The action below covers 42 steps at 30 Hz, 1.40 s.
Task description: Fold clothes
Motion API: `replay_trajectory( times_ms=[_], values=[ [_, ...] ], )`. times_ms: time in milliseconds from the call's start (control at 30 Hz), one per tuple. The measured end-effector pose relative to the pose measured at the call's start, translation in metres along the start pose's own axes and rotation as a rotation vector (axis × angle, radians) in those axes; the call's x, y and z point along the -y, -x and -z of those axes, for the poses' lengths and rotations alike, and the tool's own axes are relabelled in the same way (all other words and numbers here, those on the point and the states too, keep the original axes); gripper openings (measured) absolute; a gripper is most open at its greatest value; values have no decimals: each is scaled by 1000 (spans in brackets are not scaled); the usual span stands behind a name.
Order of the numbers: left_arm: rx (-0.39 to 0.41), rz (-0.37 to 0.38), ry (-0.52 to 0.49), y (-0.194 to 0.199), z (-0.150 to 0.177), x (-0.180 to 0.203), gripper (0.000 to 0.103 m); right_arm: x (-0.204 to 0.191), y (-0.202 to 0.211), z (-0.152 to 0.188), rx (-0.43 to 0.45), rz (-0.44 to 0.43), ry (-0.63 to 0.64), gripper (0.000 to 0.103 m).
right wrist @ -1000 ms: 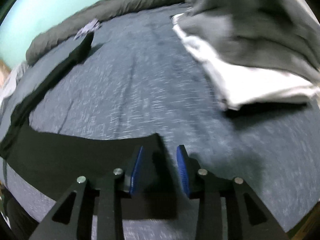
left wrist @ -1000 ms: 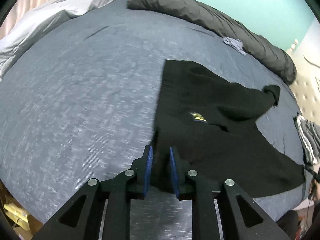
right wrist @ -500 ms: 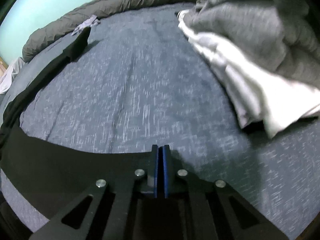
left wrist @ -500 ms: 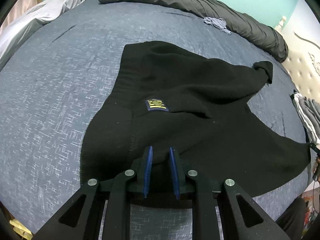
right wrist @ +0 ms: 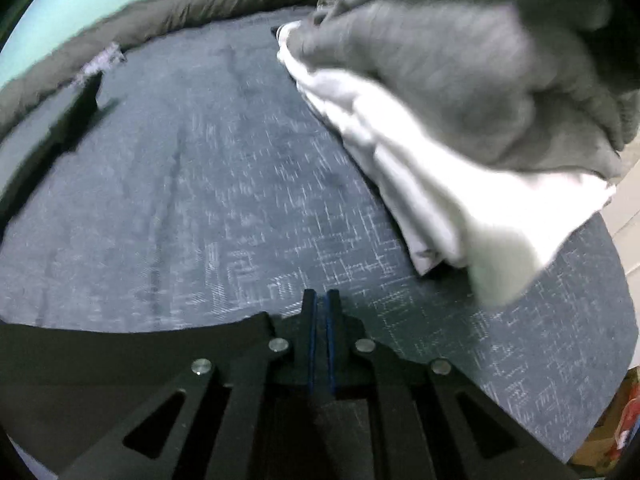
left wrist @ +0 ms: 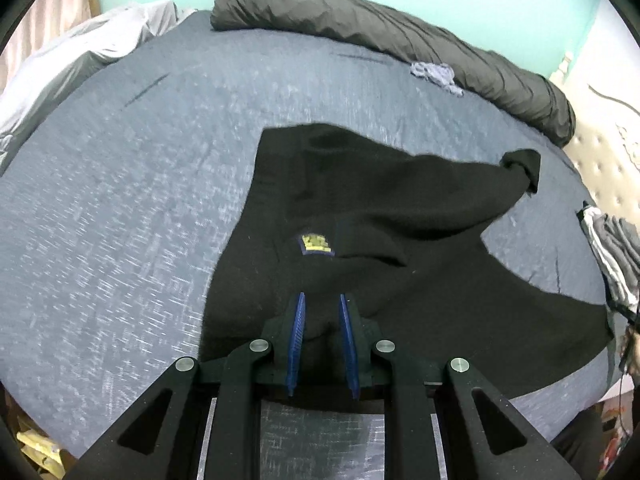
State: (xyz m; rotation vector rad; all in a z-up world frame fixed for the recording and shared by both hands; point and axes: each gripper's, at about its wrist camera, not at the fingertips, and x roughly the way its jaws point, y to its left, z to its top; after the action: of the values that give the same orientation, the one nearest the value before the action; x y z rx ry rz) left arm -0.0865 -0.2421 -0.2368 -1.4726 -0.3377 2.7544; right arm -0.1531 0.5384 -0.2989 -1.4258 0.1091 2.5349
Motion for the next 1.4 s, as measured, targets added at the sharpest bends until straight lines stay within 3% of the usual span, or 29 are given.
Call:
replay_trajectory(
  times_ms=[133,233,333,467,533,700,800,1100,1400],
  values=[
    [44,-16,19,22,-6,9,21,-3,32,2,41,-81,42,5],
    [73,-28,31,37,-11,20,32,-12,55,6,55,-167,58,10],
    [98,-17,59,51,-16,33,33,-20,74,10,69,-207,77,17],
    [121,-10,72,58,-22,55,40,-33,96,8,84,-264,85,37],
    [128,4,79,55,-25,68,40,-40,107,8,98,-283,94,39],
    [132,41,80,26,-25,101,44,-56,120,2,103,-311,110,45],
    [124,85,93,-2,-21,118,53,-67,120,-2,88,-314,115,49],
    [59,151,71,-100,-1,159,53,-130,79,-36,21,-311,101,54],
    [42,160,71,-145,-5,163,53,-209,53,-79,25,-275,242,54]
  ],
)
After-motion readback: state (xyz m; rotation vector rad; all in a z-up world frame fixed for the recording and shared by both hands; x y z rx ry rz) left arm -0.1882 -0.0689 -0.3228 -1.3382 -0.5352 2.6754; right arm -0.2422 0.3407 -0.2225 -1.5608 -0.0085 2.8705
